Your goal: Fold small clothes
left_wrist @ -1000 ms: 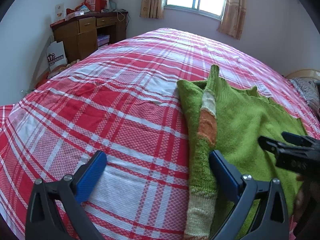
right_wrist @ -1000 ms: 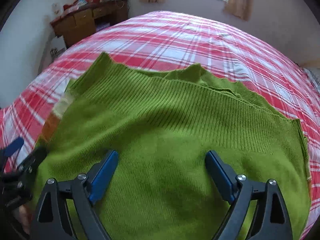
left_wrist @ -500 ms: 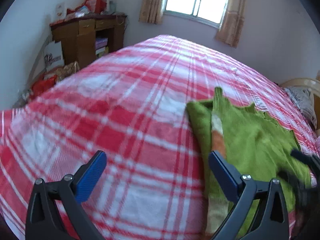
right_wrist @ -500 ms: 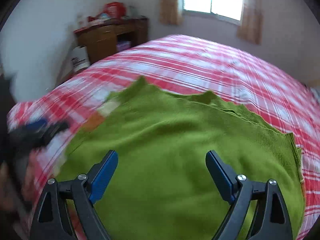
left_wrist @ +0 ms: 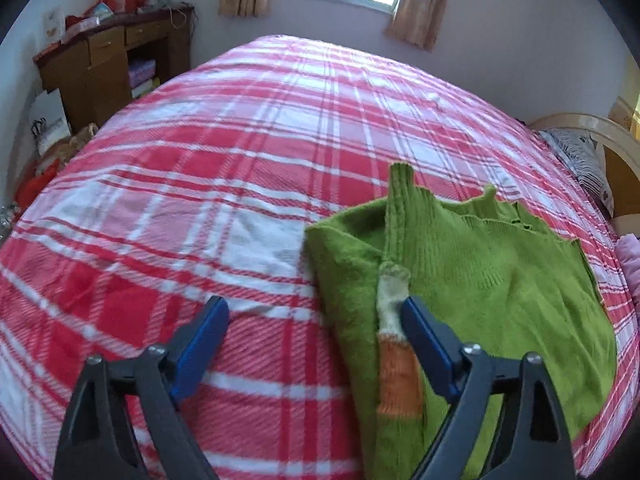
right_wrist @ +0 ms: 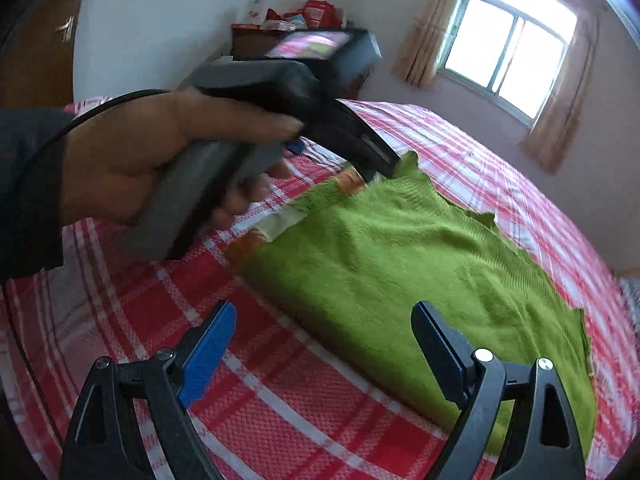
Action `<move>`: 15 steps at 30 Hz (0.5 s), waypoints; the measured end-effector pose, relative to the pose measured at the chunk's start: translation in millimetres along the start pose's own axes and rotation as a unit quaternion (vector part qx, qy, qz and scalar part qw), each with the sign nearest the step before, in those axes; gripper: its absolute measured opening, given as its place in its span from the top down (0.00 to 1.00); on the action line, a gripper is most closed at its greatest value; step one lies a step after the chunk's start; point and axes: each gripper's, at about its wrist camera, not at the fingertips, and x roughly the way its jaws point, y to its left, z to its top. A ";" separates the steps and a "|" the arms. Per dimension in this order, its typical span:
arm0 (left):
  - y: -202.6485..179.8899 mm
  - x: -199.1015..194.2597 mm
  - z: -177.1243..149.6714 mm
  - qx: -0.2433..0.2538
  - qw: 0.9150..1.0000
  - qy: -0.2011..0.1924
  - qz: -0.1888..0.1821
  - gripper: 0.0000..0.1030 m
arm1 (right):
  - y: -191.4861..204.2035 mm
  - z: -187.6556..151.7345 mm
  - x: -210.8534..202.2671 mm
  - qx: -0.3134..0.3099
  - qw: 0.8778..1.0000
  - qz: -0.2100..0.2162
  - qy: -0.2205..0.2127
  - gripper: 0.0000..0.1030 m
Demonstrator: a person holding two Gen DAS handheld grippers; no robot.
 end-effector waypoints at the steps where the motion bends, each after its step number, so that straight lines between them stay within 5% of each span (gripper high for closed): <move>1: -0.8 0.2 0.6 0.003 1.000 -0.005 -0.003 0.19 | 1.9 0.6 0.8 -0.003 1.000 -0.001 0.000 0.13; 3: -1.9 2.0 2.4 0.003 1.000 -0.003 -0.026 0.26 | 8.5 2.6 6.8 -0.012 1.000 -0.009 0.002 0.13; 7: -2.4 5.0 7.2 -0.005 0.998 0.001 -0.061 0.41 | 16.9 6.0 19.8 -0.021 1.000 -0.007 0.015 0.40; 15: -14.6 15.1 17.1 0.001 0.997 0.005 -0.074 0.43 | 25.7 12.4 24.5 -0.045 0.999 -0.023 0.008 0.40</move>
